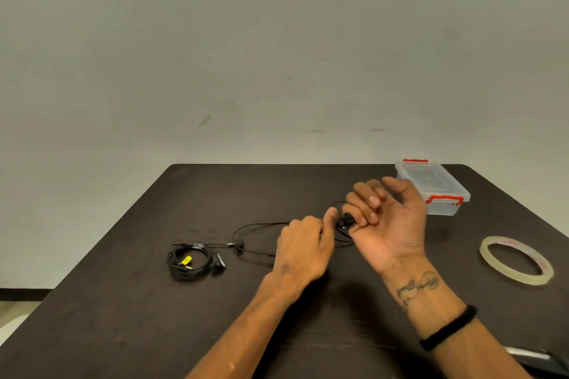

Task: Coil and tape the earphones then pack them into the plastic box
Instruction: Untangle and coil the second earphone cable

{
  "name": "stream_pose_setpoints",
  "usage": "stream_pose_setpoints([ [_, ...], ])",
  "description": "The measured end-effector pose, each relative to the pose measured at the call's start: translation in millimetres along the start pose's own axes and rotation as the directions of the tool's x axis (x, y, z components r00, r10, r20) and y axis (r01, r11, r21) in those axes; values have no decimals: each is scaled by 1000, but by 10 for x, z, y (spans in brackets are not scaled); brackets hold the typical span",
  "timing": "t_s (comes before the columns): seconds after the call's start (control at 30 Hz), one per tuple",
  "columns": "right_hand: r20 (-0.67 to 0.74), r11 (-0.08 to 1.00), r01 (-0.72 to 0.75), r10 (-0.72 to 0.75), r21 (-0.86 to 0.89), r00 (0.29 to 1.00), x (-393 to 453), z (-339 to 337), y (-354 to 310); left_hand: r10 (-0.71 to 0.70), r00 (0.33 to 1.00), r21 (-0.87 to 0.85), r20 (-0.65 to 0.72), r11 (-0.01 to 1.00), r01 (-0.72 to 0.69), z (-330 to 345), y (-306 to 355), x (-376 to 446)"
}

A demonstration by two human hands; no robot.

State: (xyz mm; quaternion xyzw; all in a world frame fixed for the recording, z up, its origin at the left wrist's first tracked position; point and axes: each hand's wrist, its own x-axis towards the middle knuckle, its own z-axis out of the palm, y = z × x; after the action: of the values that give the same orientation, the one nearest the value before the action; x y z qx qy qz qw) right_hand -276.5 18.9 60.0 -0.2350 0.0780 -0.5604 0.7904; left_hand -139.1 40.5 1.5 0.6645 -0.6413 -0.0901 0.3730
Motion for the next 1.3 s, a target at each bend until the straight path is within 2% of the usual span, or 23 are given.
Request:
stream_pose_setpoints([
  [0.1,-48,987,148,-151,-62,987,23,-76,-97,92,995,64,25,994,-93,-10,88,-31],
  [0.23,-93,970,224,-233,-91,968,68,-172,-123,235,971,216,29,947,-236,-99,175,-74],
  [0.3,-110,964,233,-247,-125,963,79,-200,-107,288,957,247,37,925,-288,-104,173,-83],
  [0.43,-96,909,208,-258,-362,961,67,-181,-52,377,926,291,22,884,-367,-114,136,-79],
  [0.57,-31,808,104,-149,-581,988,64,-116,22,406,912,333,-64,870,-364,-198,113,-41],
  [0.67,4,657,31,-42,-753,999,42,-82,121,413,904,350,-110,867,-354,-248,71,-21],
  [0.8,124,327,92,76,-940,989,-21,-91,220,400,904,347,-152,878,-331,-303,30,2],
  [0.9,132,7,132,108,-991,985,-79,-85,255,388,893,286,-227,903,-320,-355,-15,24],
  [1.0,137,-148,162,167,-976,976,-143,-21,299,381,893,246,-238,914,-324,-359,-63,35],
  [1.07,141,-171,174,190,-970,972,-155,6,325,403,873,257,-273,906,-338,-356,-84,39],
  [1.2,83,-143,112,197,-983,977,-130,20,311,391,861,260,-327,913,-315,-361,-78,48],
  [1.3,32,28,25,258,-999,966,-100,24,290,374,864,230,-338,923,-309,-376,-64,40],
])
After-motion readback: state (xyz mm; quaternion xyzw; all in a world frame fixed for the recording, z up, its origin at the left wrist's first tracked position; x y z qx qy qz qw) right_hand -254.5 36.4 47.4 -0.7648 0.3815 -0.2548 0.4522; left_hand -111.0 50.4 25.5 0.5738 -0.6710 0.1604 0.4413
